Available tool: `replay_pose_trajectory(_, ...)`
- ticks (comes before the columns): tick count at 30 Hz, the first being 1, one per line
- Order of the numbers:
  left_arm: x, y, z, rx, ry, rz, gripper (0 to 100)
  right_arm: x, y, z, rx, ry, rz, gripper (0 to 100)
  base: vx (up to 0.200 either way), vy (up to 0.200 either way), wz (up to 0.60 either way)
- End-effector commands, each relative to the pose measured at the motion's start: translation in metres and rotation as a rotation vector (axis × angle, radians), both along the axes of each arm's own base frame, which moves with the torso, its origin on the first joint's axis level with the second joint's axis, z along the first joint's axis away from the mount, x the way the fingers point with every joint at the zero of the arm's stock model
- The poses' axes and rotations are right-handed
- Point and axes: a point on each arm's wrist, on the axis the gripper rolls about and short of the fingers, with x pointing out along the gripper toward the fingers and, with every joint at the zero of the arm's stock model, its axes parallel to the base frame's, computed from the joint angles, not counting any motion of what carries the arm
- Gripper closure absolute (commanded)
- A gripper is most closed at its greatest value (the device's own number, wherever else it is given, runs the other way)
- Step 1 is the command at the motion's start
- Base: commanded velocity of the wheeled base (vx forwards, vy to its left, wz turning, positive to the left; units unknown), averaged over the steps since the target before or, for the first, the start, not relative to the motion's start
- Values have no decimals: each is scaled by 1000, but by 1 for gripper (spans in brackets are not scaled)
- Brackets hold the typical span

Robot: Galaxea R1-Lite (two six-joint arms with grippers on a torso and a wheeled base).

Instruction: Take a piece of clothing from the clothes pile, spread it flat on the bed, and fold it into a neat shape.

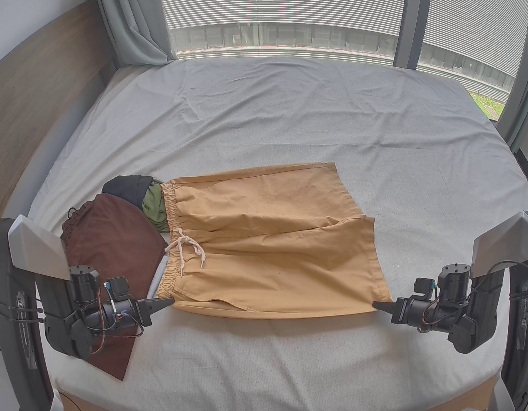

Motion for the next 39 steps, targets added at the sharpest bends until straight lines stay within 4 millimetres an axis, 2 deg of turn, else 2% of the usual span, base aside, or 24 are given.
replay_pose_trajectory(1, -4, 5, 3, 5, 0, 18, 100, -15, -9, -2, -34, 23, 31, 100, 0, 0, 0)
replay_pose_trajectory(10, -10, 8, -1, 19, 3, -4, 100, -32, -19, -5, -87, 13, 135, 100, 0, 0, 0)
replay_pose_trajectory(25, -15, 7, -1, 4, 15, -38, 100, -27, -16, -9, -100, 0, 143, 100, 0, 0, 0)
replay_pose_trajectory(26, -16, 7, -2, 4, 18, -37, 0, -27, -17, -9, -101, 0, 142, 100, 0, 0, 0)
replay_pose_trajectory(27, -16, 6, -2, 5, 18, -37, 0, -27, -17, -10, -100, 2, 142, 100, 0, 0, 0)
replay_pose_trajectory(28, -14, 6, -1, 6, 13, -39, 0, -27, -17, -10, -100, 0, 143, 0, 0, 0, 0)
replay_pose_trajectory(39, -14, 0, -19, 2, 64, -62, 0, -26, -17, -9, -96, -4, 146, 0, 0, 0, 0)
